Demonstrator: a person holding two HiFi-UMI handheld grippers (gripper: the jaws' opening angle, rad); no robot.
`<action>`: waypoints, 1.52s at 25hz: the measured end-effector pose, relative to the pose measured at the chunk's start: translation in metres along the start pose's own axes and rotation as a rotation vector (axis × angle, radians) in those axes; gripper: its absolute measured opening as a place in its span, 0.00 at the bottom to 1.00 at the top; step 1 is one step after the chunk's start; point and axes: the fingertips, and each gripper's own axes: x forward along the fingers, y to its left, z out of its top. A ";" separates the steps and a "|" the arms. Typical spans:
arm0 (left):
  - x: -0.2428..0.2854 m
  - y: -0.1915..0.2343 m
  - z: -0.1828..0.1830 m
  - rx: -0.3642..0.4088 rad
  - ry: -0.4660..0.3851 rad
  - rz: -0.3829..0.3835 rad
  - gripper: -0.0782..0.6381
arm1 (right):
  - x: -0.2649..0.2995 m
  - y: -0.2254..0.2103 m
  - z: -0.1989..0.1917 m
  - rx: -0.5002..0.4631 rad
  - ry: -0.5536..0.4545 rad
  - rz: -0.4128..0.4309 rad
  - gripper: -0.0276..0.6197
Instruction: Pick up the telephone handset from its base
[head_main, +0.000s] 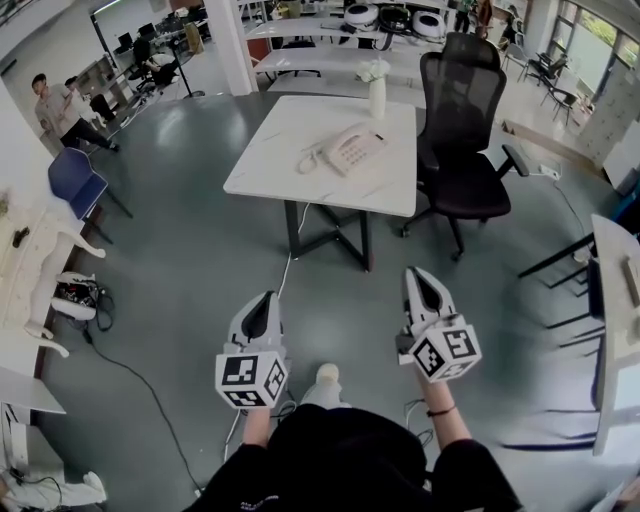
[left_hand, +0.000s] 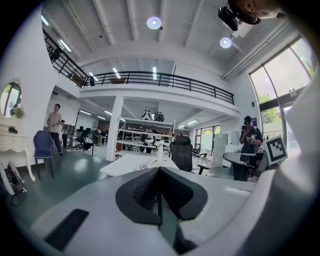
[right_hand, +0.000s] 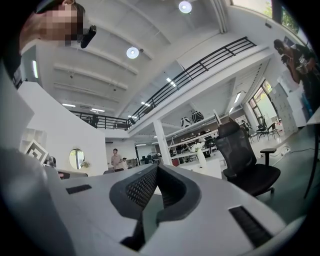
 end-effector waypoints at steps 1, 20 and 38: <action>0.004 0.001 0.000 -0.001 0.003 0.001 0.11 | 0.004 -0.002 0.000 0.003 0.001 0.002 0.03; 0.171 0.042 0.026 -0.010 0.004 -0.094 0.11 | 0.146 -0.067 0.005 0.009 -0.021 -0.053 0.03; 0.267 0.073 0.017 -0.038 0.055 -0.134 0.11 | 0.236 -0.101 -0.013 0.013 0.015 -0.087 0.03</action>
